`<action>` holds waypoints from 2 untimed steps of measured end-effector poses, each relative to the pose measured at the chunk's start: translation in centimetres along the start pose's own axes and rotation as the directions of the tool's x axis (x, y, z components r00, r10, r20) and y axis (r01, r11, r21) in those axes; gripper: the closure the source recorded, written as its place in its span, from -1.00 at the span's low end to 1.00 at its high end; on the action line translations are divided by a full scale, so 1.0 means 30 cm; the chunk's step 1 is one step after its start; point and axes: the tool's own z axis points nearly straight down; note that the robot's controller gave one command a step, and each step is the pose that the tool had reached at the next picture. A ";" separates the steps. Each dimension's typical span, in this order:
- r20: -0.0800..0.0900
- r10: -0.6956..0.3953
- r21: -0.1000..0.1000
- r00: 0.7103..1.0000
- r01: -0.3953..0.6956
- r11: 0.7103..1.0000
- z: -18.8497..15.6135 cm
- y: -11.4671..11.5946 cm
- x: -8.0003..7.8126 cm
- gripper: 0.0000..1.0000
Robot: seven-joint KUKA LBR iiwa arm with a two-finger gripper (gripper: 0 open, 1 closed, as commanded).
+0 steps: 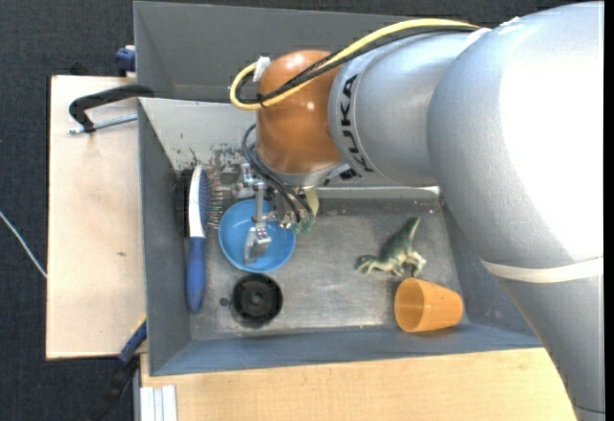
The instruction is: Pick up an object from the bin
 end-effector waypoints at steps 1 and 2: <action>-0.006 0.000 -0.002 1.000 0.000 1.000 -0.005 0.003 -0.006 -1.00; 0.007 0.001 -0.001 1.000 -0.001 1.000 -0.023 -0.001 -0.020 1.00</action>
Offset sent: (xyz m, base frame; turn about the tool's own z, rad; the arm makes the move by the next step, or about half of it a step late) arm 0.0000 0.0000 0.0000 0.0000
